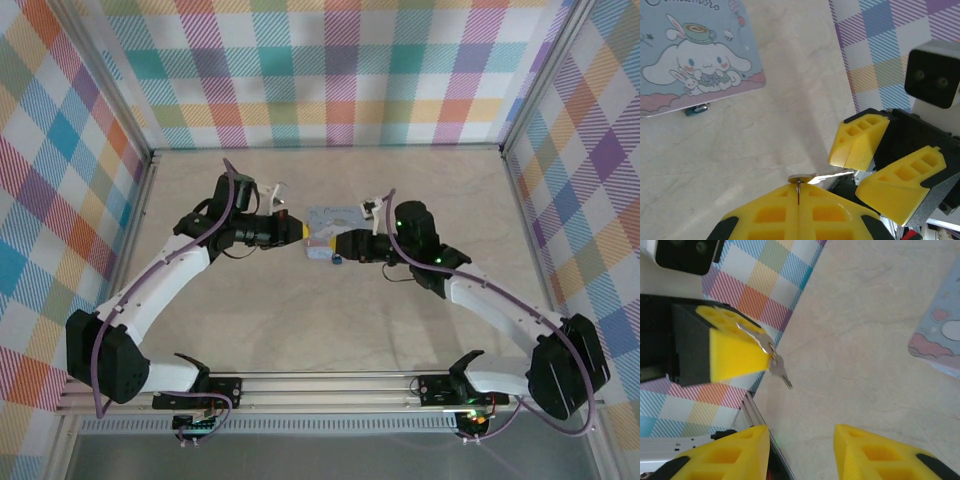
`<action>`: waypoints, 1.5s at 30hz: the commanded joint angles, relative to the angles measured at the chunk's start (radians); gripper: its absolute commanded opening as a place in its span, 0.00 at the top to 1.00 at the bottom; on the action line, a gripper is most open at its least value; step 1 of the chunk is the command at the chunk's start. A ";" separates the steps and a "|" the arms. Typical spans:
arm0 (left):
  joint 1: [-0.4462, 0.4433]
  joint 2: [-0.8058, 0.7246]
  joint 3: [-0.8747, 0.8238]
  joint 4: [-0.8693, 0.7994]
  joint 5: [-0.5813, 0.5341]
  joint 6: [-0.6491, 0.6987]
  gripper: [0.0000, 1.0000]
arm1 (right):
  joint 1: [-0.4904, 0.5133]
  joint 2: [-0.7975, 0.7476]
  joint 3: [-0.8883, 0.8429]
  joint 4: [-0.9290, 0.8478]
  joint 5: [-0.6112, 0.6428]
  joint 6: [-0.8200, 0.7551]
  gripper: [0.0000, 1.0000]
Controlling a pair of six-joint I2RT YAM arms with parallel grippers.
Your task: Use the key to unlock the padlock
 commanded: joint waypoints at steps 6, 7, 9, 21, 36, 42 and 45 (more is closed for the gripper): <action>-0.025 -0.019 -0.019 0.019 0.035 -0.008 1.00 | 0.038 0.054 0.125 -0.006 0.034 -0.018 0.67; -0.026 -0.018 -0.019 0.018 0.036 -0.008 1.00 | 0.038 0.057 0.131 -0.004 0.036 -0.018 0.67; -0.029 -0.017 -0.017 0.016 0.039 -0.008 1.00 | 0.039 0.063 0.148 -0.013 0.038 -0.024 0.67; -0.046 -0.014 -0.016 0.026 0.044 -0.011 1.00 | 0.059 0.134 0.224 -0.074 0.061 -0.063 0.62; -0.048 -0.022 -0.022 0.024 0.052 -0.009 1.00 | 0.064 0.163 0.252 -0.079 0.059 -0.085 0.84; -0.048 -0.031 -0.022 0.009 0.032 -0.001 1.00 | 0.064 0.158 0.268 -0.113 0.061 -0.118 0.97; -0.048 -0.048 -0.023 -0.007 0.005 0.008 0.82 | 0.064 0.146 0.273 -0.135 0.061 -0.141 0.98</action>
